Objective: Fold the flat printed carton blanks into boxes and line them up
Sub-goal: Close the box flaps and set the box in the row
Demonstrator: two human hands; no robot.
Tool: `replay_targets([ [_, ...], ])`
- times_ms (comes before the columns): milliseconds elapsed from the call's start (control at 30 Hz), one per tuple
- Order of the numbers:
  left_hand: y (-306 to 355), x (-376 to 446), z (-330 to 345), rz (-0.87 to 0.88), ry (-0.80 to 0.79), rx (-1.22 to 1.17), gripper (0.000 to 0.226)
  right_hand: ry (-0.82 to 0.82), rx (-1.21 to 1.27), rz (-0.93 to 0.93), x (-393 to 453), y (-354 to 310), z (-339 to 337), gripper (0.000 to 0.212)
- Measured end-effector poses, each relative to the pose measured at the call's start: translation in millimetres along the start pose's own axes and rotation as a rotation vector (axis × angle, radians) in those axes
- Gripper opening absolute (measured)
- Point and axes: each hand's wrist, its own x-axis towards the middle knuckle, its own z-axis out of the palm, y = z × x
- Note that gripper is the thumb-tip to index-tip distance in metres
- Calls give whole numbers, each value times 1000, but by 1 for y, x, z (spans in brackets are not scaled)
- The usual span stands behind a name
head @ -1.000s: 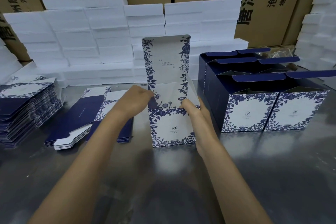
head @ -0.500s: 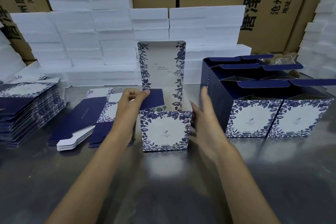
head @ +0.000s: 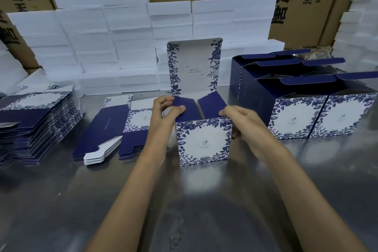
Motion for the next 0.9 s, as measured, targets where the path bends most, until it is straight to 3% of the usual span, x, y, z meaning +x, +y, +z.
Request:
replay_targets([
  [67,1,0,0,-7,-11,-5,40,-39,-55,27,1,-13,-3,26],
  [233,-1,2,-4,-6,-50,-12,27,-148,-260,-55,12,-28,-12,57],
  [367,-2,3,-6,9,-63,-2,28,-235,-496,-55,17,-38,-18,54],
  [467,-2,4,-11,9,-94,-3,35,-294,-482,19,21,-45,-20,59],
  [600,-2,6,-17,-7,-147,15,40,-194,-448,-43,16,-34,-9,61],
  [767,-2,7,-19,-26,-148,20,40,-299,-488,74,26,-50,-14,63],
  [900,-3,8,-21,-41,-199,6,41,-190,-501,-30,30,-50,-9,55],
])
